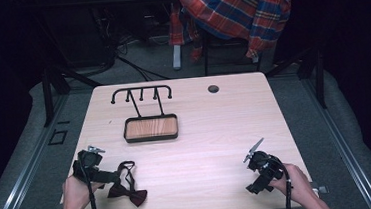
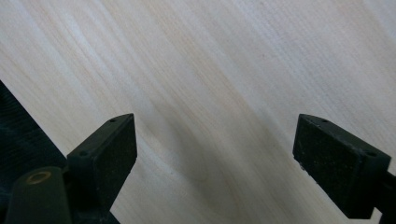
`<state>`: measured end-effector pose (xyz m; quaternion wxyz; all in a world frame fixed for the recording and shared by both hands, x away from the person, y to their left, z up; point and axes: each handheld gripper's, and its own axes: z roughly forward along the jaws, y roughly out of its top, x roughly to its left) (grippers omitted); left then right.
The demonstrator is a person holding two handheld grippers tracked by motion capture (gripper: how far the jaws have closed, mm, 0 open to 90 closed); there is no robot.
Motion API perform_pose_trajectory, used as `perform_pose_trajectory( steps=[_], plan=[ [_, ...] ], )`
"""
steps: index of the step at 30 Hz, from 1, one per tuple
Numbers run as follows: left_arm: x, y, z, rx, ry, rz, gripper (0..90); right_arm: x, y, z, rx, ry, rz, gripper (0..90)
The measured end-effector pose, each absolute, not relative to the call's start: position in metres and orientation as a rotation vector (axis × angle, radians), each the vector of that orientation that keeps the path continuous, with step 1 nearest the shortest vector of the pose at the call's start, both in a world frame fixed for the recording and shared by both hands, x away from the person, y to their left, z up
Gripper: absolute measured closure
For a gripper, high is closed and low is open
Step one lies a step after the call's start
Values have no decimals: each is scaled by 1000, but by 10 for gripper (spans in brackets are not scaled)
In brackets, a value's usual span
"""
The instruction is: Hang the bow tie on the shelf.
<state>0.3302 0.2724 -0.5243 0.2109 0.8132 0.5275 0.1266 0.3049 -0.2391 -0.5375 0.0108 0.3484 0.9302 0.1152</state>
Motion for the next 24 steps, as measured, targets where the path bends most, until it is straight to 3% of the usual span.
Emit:
perform_pose_trajectory(
  steps=[24],
  plan=[
    [340, 268, -531, 2273, 1464, 346, 0, 305, -239, -538, 1074, 2907, 346, 133]
  ],
)
